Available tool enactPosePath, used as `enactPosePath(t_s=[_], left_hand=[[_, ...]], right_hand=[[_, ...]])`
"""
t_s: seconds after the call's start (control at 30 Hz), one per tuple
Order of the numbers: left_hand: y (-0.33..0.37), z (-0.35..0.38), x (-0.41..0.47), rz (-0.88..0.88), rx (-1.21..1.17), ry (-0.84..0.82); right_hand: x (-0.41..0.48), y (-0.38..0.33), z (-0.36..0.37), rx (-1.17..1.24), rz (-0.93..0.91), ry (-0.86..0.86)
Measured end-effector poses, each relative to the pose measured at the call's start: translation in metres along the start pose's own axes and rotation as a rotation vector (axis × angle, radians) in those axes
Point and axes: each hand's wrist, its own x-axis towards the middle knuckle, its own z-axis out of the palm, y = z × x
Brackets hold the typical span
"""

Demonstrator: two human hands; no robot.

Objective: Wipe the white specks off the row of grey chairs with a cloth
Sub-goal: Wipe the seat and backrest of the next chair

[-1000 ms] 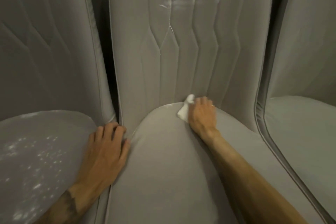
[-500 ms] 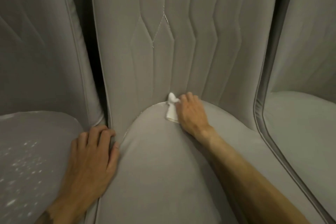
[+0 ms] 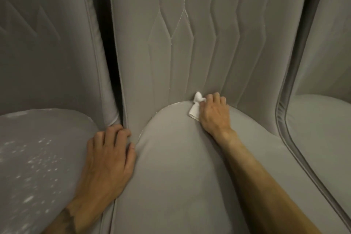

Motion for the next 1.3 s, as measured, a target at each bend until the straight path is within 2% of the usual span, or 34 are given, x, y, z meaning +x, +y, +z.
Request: enactPosePath(t_s=[0.13, 0.2, 0.27, 0.3, 0.37, 0.47, 0.53, 0.6, 0.7, 0.83, 0.9, 0.97, 1.07, 1.2, 1.3], left_hand=[[0.001, -0.002, -0.001, 0.007, 0.003, -0.001], [0.000, -0.002, -0.002, 0.015, -0.006, 0.001], [-0.001, -0.001, -0.001, 0.024, -0.013, 0.002], [-0.001, 0.000, -0.001, 0.025, -0.015, -0.002], [-0.002, 0.002, -0.002, 0.022, -0.015, -0.004], [-0.003, 0.003, -0.002, 0.023, -0.012, 0.010], [-0.004, 0.004, -0.002, 0.027, -0.012, 0.013], [-0.005, 0.004, -0.002, 0.028, -0.008, 0.007], [-0.004, 0.004, -0.002, 0.023, -0.006, -0.008], [-0.003, 0.003, -0.001, 0.019, -0.012, 0.006], [-0.004, 0.003, -0.001, 0.019, -0.012, 0.009], [-0.004, 0.003, -0.001, 0.019, -0.013, 0.008], [-0.004, 0.003, -0.002, 0.018, -0.018, -0.005], [-0.003, 0.003, -0.001, 0.017, -0.017, 0.004], [-0.004, 0.003, -0.002, 0.025, -0.002, -0.003]], right_hand=[[-0.022, -0.078, 0.012, 0.089, -0.268, -0.027], [-0.022, -0.068, 0.008, 0.084, -0.364, -0.045], [-0.007, -0.034, 0.005, -0.013, -0.291, -0.061], [0.000, -0.020, 0.004, -0.046, -0.173, -0.039], [-0.002, -0.034, 0.001, -0.089, -0.097, -0.061], [-0.032, -0.093, 0.014, -0.025, -0.354, -0.089], [-0.037, -0.087, 0.007, 0.041, -0.440, -0.062], [-0.020, -0.056, -0.001, 0.010, -0.388, -0.064], [-0.006, -0.043, -0.002, -0.086, -0.159, -0.062], [-0.042, -0.106, 0.012, 0.015, -0.401, -0.072], [-0.038, -0.092, 0.006, 0.017, -0.479, -0.067], [-0.018, -0.058, 0.003, -0.039, -0.416, -0.066], [-0.007, -0.038, -0.001, -0.033, -0.160, -0.020], [-0.045, -0.100, 0.011, 0.084, -0.347, -0.011], [-0.037, -0.076, 0.005, 0.090, -0.433, -0.058]])
